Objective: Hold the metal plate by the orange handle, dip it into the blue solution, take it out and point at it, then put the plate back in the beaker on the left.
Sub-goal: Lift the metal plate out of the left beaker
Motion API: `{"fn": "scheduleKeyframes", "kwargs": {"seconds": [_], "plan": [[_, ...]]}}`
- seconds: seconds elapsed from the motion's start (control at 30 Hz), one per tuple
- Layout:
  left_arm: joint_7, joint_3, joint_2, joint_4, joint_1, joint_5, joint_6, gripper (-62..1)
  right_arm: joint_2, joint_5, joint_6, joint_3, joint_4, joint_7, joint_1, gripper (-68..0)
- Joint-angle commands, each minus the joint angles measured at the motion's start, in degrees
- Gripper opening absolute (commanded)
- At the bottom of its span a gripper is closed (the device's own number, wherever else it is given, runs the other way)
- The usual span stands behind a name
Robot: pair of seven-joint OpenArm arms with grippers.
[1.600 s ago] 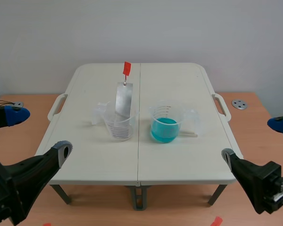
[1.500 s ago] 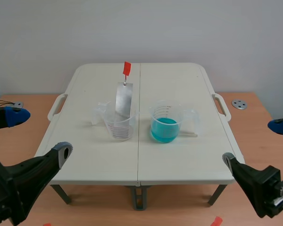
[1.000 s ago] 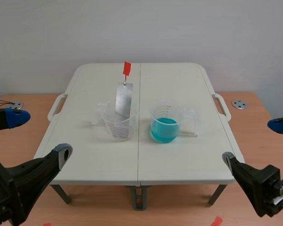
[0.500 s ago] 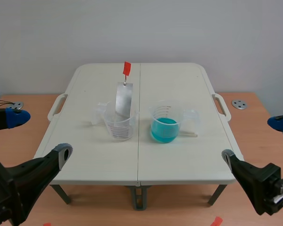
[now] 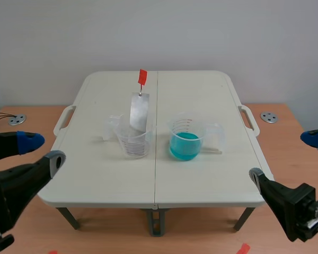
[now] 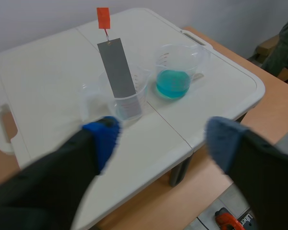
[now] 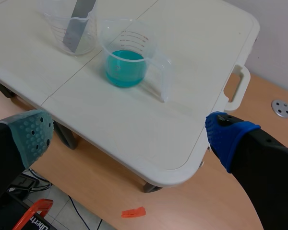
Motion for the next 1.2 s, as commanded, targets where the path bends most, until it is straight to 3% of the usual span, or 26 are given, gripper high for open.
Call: {"fn": "scheduleKeyframes", "kwargs": {"seconds": [0.0, 0.1, 0.17, 0.33, 0.6, 0.87, 1.07, 1.17], "plan": [[-0.8, 0.0, 0.3, 0.4, -0.3, 0.7, -0.1, -44.2, 0.0, 0.6, 0.0, 0.3, 1.2, 1.1, 0.7, -1.2], [-0.8, -0.1, 0.3, 0.4, -0.3, 2.2, 0.7, -53.9, 0.0, 0.9, 0.0, 0.3, 1.2, 2.3, 0.8, -1.2], [-0.8, -0.2, 0.3, 0.4, -0.3, 3.2, 1.7, -56.3, 0.0, 2.3, 0.0, 0.3, 1.2, 2.3, 1.0, -1.2], [0.5, -0.2, 0.3, -1.2, -0.3, 5.0, 2.1, -57.8, -0.7, 3.0, 0.0, 0.3, 0.9, 1.8, 2.6, -1.2], [0.5, 0.0, 0.4, -9.9, -0.3, 8.0, 1.9, -57.8, -3.1, 3.0, 0.4, -0.5, 0.9, 0.2, 6.2, -1.2], [0.5, 0.0, 0.6, -21.2, -0.2, 8.1, 0.3, -57.8, -3.1, 3.7, 0.4, -4.5, -0.8, -2.8, 12.4, -1.2], [0.5, 0.0, 3.1, -29.2, -0.3, 8.4, -1.1, -57.8, -4.0, 4.1, 0.5, -7.5, -4.8, -3.4, 19.3, -1.2], [0.5, 0.1, 5.0, -33.0, -0.3, 10.3, -2.2, -57.8, -4.8, 4.1, 0.5, -8.8, -6.7, -3.6, 22.8, -1.2]]}}
